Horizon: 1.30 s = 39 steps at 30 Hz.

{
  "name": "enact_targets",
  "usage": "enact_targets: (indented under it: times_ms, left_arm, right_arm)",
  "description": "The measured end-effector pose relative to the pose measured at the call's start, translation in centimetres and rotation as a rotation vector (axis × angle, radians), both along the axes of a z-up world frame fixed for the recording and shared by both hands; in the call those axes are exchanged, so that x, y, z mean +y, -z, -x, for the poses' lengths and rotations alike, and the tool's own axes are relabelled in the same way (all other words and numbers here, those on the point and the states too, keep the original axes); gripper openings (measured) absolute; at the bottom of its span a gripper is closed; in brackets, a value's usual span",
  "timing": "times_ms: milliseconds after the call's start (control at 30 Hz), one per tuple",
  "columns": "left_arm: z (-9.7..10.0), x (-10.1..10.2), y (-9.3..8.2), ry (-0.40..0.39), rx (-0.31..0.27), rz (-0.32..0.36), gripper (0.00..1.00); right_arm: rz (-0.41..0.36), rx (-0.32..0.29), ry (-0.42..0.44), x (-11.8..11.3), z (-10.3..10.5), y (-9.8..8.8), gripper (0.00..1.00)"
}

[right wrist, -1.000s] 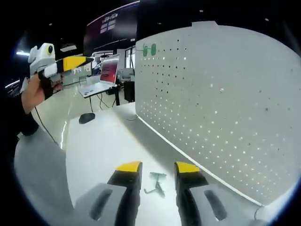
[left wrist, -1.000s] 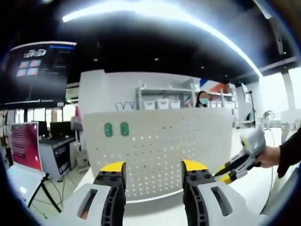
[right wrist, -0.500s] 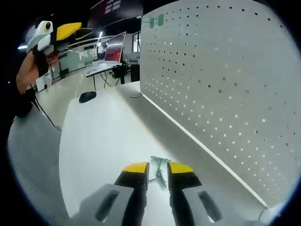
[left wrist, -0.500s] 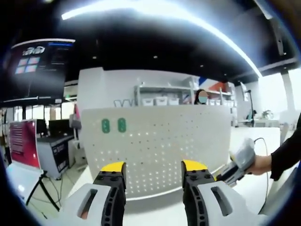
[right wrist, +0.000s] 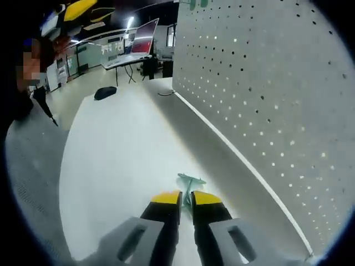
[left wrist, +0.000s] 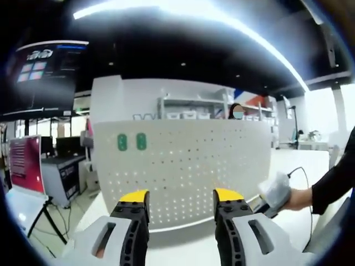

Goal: Insert the hook assembly into the mounting plate slot until the hook locks in place.

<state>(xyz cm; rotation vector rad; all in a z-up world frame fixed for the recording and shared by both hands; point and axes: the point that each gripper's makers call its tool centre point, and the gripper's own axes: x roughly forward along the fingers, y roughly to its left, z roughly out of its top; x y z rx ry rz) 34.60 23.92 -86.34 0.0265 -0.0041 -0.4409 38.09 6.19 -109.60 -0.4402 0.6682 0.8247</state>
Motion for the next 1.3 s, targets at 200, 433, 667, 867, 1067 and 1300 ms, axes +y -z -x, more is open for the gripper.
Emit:
enact_targets:
  times_ms: [200,433,667,867,1067,1300]
  left_arm:
    - [-0.1,-0.2,0.3,0.004,0.008,-0.001,0.46]
    - [-0.2,-0.3,0.8,0.011,0.022,-0.001,0.46]
    - [-0.2,-0.2,0.9,0.012,0.027,0.004,0.45]
    - [-0.1,-0.3,1.1,0.018,0.034,0.004,0.45]
    - [0.0,-0.5,1.1,0.024,0.034,0.008,0.45]
    - [0.2,-1.3,0.9,0.045,0.032,0.008,0.44]
  right_arm:
    - [0.029,0.011,-0.014,0.0,-0.4,0.9,0.05]
    - [0.058,0.020,-0.031,0.2,-0.7,1.9,0.04]
    - [0.094,0.021,-0.054,0.4,-0.7,2.6,0.03]
    - [0.110,0.012,-0.062,0.3,-0.9,2.5,0.01]
    - [0.084,0.011,-0.036,-0.2,-0.7,2.0,0.00]
    - [0.032,0.013,0.020,-1.4,-0.4,1.2,0.00]
